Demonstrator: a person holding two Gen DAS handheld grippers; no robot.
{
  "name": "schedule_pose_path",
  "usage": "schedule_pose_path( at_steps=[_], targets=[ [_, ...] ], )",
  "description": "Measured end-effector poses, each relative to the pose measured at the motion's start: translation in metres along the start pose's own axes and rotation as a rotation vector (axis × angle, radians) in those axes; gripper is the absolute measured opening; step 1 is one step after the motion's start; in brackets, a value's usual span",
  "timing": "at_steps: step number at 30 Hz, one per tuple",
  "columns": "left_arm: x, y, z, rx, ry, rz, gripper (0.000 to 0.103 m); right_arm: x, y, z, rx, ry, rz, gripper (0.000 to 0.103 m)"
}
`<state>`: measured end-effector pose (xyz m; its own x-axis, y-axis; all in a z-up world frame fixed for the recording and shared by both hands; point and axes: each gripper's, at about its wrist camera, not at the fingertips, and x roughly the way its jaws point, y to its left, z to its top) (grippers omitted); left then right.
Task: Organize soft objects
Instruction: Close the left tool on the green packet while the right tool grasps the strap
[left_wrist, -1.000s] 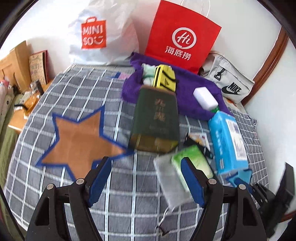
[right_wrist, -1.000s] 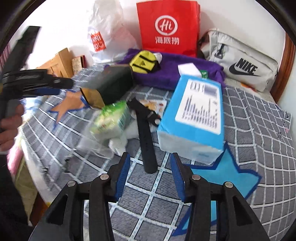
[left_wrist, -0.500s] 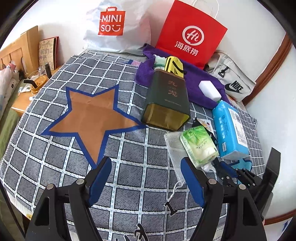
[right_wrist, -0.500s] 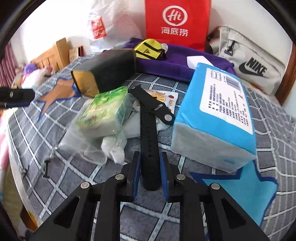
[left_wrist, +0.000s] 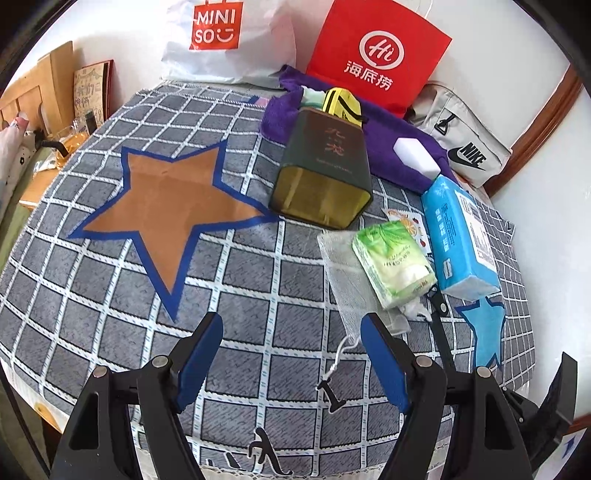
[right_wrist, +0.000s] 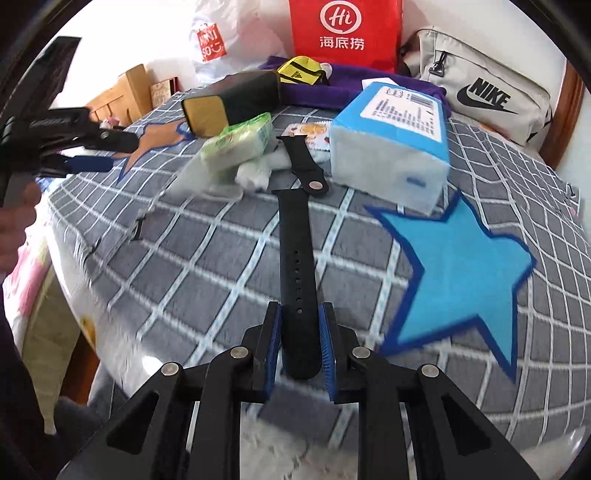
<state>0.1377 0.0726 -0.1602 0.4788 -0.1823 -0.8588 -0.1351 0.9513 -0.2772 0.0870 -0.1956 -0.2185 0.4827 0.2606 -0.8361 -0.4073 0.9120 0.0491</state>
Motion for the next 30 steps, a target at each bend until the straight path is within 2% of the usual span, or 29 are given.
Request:
schedule_pose_path(
  at_steps=[2,5,9,10,11,13,16,17,19,21,22,25,26,27,28,30],
  targets=[
    [0.002,-0.001,-0.002,-0.005,0.006,-0.003,0.076,-0.002,0.001,-0.002,-0.009,-0.006,0.010,0.023],
    [0.003,-0.005,-0.004,0.005,0.015,0.000,0.076,0.003,-0.002,0.007,0.017,-0.034,0.029,0.037],
    [0.002,-0.007,-0.006,0.013,0.014,0.008,0.076,0.017,-0.001,0.022,0.022,-0.065,0.029,0.038],
    [0.002,-0.007,-0.006,0.009,0.013,0.008,0.076,0.020,0.000,0.026,0.011,-0.069,0.019,0.036],
    [0.003,-0.008,-0.006,0.007,0.014,0.006,0.076,0.023,0.003,0.028,-0.007,-0.078,0.002,0.021],
    [0.004,-0.010,-0.005,0.011,0.013,-0.003,0.076,0.025,0.007,0.031,-0.045,-0.083,-0.023,0.021],
    [0.008,-0.019,-0.004,0.025,0.012,-0.033,0.076,0.022,0.001,0.029,-0.016,-0.066,0.005,0.021],
    [0.009,-0.022,-0.003,0.030,0.008,-0.047,0.076,0.021,0.000,0.027,-0.012,-0.060,0.011,0.023],
    [0.013,-0.029,-0.002,0.039,0.004,-0.081,0.076,0.020,-0.001,0.024,0.000,-0.056,0.036,0.034],
    [0.019,-0.039,0.001,0.046,0.009,-0.112,0.076,0.020,0.000,0.022,0.014,-0.073,0.069,0.050],
    [0.022,-0.043,0.003,0.047,0.012,-0.121,0.076,0.021,0.003,0.021,0.006,-0.089,0.065,0.050],
    [0.029,-0.056,0.005,0.044,-0.010,-0.100,0.076,0.025,0.017,0.020,-0.057,-0.116,-0.011,0.047],
    [0.032,-0.060,0.005,0.053,-0.006,-0.101,0.076,0.025,0.019,0.020,-0.069,-0.122,-0.010,0.042],
    [0.034,-0.064,0.006,0.058,0.000,-0.105,0.076,0.025,0.017,0.021,-0.070,-0.125,0.004,0.028],
    [0.038,-0.067,0.007,0.058,0.007,-0.112,0.076,0.025,0.014,0.021,-0.063,-0.125,0.004,0.021],
    [0.042,-0.071,0.011,0.047,0.011,-0.126,0.076,0.024,0.004,0.022,-0.024,-0.112,0.050,0.021]
  ],
)
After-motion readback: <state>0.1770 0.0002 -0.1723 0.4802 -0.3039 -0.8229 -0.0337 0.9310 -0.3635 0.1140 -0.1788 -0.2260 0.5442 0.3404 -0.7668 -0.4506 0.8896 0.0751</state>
